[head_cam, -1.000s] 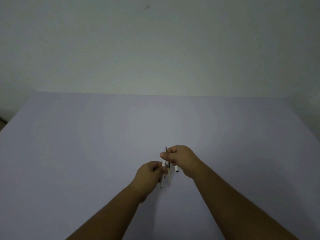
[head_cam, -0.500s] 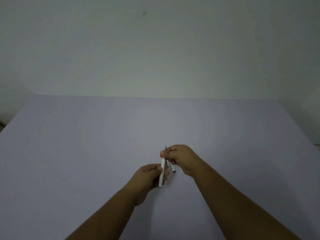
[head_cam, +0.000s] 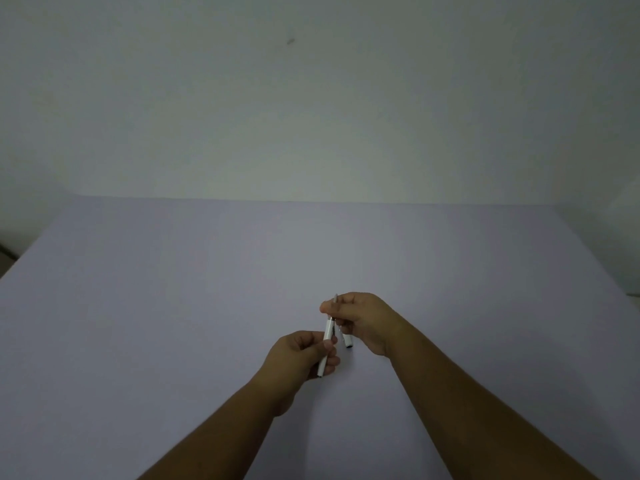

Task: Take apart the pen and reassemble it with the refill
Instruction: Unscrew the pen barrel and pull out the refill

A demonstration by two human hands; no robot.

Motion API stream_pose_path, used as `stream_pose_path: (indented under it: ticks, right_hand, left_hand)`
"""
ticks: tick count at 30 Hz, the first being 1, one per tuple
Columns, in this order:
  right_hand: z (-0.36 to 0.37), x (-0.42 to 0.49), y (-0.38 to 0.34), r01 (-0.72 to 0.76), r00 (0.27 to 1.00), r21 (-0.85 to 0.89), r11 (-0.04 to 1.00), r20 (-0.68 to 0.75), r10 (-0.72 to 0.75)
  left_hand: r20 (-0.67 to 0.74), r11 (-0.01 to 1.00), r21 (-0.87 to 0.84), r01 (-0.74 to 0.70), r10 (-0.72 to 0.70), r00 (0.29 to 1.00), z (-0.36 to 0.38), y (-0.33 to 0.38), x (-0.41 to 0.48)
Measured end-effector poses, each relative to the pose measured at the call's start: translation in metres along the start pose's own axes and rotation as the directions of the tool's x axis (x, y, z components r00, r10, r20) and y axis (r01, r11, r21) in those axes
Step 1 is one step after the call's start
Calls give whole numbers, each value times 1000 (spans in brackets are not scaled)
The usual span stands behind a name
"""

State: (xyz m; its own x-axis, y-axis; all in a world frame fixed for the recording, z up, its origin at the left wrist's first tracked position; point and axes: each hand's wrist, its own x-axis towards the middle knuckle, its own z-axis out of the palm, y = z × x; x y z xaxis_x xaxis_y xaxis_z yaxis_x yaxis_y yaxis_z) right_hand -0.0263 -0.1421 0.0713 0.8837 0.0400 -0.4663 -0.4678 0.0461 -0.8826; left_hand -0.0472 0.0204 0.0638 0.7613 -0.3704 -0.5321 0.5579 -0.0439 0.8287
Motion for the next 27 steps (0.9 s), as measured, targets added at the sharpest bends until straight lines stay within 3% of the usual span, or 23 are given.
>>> stream_pose_path:
  ticks: [3, 7, 12, 17, 21, 27]
  right_hand:
    - [2, 1, -1, 38, 998, -8, 999, -42, -38]
    - [-1, -1, -3, 47, 999, 80, 996, 18, -49]
    - [3, -1, -5, 51, 995, -67, 996, -84, -57]
    - [-2, -2, -8, 63, 997, 58, 996, 32, -65]
    - [0, -2, -6, 40, 997, -102, 994, -55, -46]
    - [-2, -1, -8, 70, 997, -4, 998, 26, -70]
  left_hand:
    - [4, 1000, -15, 11, -11, 1000, 1, 0, -2]
    - [-1, 1000, -26, 13, -13, 1000, 0, 1, -2]
    - [-7, 1000, -18, 16, -16, 1000, 2, 1, -3]
    - [-24, 1000, -3, 26, -27, 999, 1, 1, -5]
    - [-30, 1000, -9, 18, -18, 999, 1, 1, -5]
    - [-45, 1000, 6, 18, -18, 999, 2, 4, -7]
